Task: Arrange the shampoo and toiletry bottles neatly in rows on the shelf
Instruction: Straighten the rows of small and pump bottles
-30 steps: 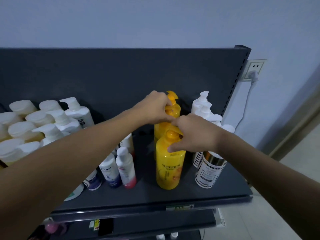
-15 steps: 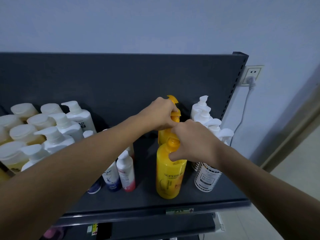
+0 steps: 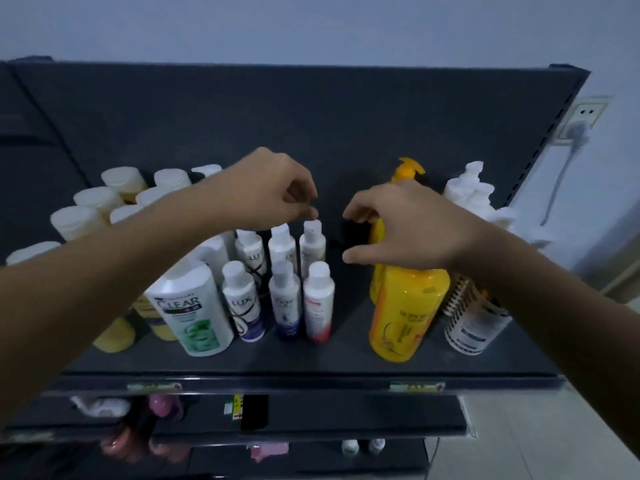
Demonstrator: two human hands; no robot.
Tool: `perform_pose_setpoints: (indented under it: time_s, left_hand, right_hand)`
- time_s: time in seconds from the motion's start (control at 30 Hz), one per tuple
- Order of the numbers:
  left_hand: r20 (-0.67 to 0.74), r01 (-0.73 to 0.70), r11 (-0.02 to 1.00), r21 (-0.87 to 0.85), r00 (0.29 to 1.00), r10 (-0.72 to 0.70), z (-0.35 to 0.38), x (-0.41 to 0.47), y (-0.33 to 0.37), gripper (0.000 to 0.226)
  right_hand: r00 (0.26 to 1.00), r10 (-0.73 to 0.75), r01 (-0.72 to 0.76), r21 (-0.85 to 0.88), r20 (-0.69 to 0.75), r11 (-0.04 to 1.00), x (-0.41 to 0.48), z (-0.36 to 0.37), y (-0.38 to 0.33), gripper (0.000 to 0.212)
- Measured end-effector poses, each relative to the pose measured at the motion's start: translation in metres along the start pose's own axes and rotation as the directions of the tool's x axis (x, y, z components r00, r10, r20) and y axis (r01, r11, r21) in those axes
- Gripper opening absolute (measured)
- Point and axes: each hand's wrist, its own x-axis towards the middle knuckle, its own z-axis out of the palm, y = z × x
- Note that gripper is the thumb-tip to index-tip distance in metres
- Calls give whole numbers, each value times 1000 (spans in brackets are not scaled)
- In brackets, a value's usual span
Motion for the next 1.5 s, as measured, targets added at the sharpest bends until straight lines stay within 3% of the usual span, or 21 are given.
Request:
perform_pose_setpoints:
  time_s: [0.17, 0.33, 0.67, 0.8, 0.97, 1.5]
  left_hand:
    - [138, -109, 979, 173, 987, 85, 17, -30, -21, 34]
    - [257, -167, 954, 250, 961, 101, 42, -36, -29, 41]
    - [180, -165, 962, 219, 975, 127, 59, -32, -37, 33]
    - [195, -169, 966, 198, 972, 130, 58, -30, -36, 33]
    - [188, -147, 976, 161, 975, 116, 58, -28, -34, 33]
    - [203, -170, 978, 117, 968, 144, 59, -31, -19, 33]
  right_hand:
    - [985, -37, 48, -64, 166, 997, 29, 40, -33, 53]
    - [988, 58, -55, -26, 141, 998, 34, 66, -31, 27]
    - [987, 111, -109, -22, 117, 994, 32, 70, -33, 22]
    - [990, 93, -76, -152, 104, 985, 30, 73, -33, 25]
    - [989, 146, -136, -215, 33, 967, 30, 70, -37, 57]
    - [960, 269, -254, -168, 75, 953, 24, 67, -34, 53]
